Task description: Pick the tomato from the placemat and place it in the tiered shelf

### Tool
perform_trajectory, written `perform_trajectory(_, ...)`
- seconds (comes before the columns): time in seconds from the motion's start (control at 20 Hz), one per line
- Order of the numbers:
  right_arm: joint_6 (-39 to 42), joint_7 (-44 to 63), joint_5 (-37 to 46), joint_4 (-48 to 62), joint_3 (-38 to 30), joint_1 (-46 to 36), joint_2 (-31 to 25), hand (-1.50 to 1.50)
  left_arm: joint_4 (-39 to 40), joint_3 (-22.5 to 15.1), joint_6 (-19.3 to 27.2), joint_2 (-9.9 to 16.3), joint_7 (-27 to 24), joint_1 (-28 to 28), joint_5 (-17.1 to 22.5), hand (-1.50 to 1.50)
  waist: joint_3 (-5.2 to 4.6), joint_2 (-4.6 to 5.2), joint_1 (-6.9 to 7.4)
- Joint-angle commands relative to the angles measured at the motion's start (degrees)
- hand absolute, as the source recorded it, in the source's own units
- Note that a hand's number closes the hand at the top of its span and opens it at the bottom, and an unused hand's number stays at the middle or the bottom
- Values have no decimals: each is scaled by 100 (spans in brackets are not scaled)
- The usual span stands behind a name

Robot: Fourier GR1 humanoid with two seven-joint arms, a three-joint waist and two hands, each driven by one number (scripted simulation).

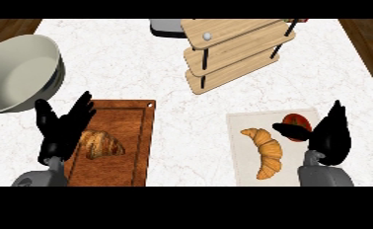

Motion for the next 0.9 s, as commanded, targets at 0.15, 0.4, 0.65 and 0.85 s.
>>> perform_trajectory(0.15, 1017, -579, -210, 755, 442, -203, -324, 150, 29, -54, 71, -132, 84, 18, -101, 0, -6, 34, 32)
perform_trajectory(0.4, 111, -1009, -406, 1207, 315, -453, -16, 150, -121, 179, -140, -105, 66, 187, -145, 0, -7, 26, 6)
perform_trajectory(0.65, 447, -1623, -315, 962, 1053, -633, 114, 150, 39, 15, 40, -300, 118, -119, -264, 0, -6, 40, 41)
perform_trajectory(0.85, 2198, -3102, -657, 888, 2690, -610, 183, 150, 2, -108, -171, -247, -1, -35, -279, 0, -8, 56, 453)
